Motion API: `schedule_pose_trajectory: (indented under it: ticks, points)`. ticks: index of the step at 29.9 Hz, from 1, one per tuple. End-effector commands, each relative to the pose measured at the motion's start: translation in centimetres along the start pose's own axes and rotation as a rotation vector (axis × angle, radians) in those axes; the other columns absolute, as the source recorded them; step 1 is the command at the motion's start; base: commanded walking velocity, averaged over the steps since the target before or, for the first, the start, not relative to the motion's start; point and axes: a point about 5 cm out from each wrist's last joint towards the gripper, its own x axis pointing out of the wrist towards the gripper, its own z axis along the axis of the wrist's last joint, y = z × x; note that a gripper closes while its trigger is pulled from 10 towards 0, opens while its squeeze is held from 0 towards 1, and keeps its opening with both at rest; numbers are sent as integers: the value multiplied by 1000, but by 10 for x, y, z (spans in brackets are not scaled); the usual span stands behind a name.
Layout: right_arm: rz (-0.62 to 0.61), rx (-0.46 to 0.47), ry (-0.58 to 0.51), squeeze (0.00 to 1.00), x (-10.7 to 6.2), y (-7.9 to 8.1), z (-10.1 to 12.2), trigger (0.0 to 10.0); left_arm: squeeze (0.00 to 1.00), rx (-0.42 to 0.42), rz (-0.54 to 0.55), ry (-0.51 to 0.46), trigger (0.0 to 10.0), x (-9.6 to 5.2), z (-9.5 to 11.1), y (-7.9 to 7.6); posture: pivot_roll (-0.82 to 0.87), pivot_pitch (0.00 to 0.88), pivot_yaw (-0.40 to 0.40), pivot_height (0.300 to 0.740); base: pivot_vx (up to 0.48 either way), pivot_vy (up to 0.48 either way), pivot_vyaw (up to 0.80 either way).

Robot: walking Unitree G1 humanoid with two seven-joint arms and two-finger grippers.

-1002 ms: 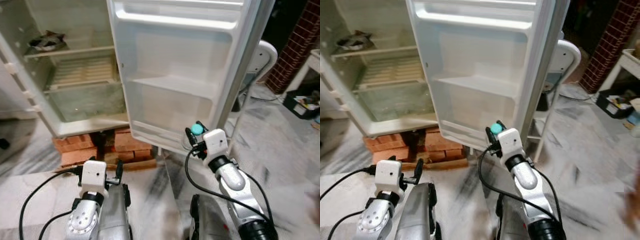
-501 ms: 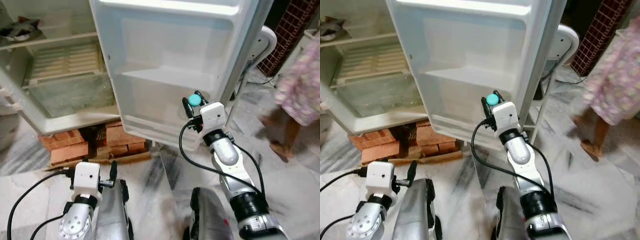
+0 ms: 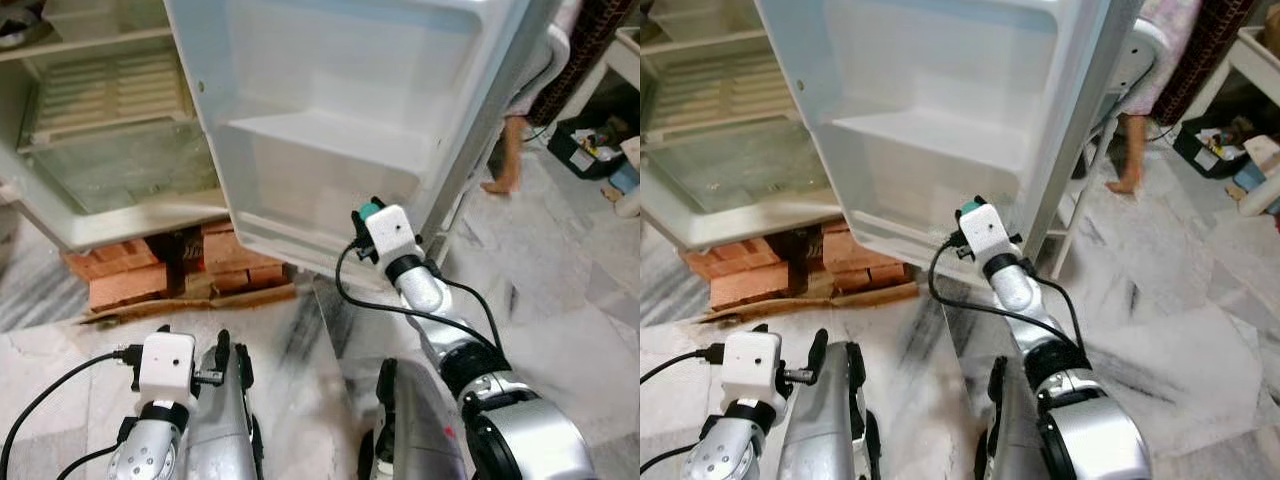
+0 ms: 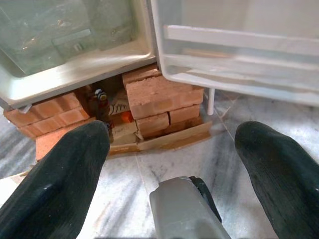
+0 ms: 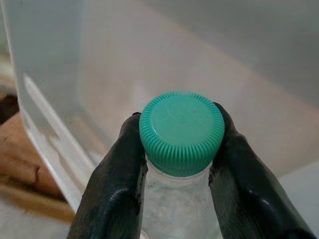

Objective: Restocking fridge

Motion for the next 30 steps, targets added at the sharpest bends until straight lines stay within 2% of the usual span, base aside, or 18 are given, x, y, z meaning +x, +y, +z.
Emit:
schedule_pose_trajectory:
  ticks: [1, 2, 3, 10, 13, 20, 26, 30]
  points:
    - [-4, 16, 56, 0, -2, -1, -9, 10000, 0, 8, 25, 16, 10000, -5, -2, 4, 180, 247, -40, 566, 0, 0, 0]
    - [-11, 22, 57, 122, -1, -3, -9, 10000, 0, 8, 31, 18, 10000, -5, -2, 5, 179, 246, -40, 566, 0, 0, 0]
    - [-19, 28, 56, 1000, -1, -6, -8, 10000, 0, 8, 34, 19, 10000, -5, -2, 6, 176, 245, -42, 566, 0, 0, 0]
    - [-50, 32, 46, 1000, -2, -18, -10, 10000, 0, 7, 34, 28, 10000, -3, -4, 3, 168, 232, -44, 566, 0, 0, 0]
    - [-74, 31, 32, 1000, -6, -30, -12, 10000, 0, 5, 27, 23, 10000, 3, -3, 1, 156, 210, -43, 566, 0, 0, 0]
    - [-117, 40, -17, 1000, -8, -44, -7, 10000, 0, 13, 18, 16, 10000, 17, -4, 0, 133, 165, -37, 566, 0, 0, 0]
    - [-121, 38, -80, 1000, -8, -46, 1, 10000, 0, 15, 11, 3, 10000, 26, -2, -1, 125, 144, -34, 566, 0, 0, 0]
    - [-125, 23, -67, 1000, -10, -45, -2, 10000, 0, 17, 9, -5, 10000, 34, -1, -1, 113, 110, -29, 566, 0, 0, 0]
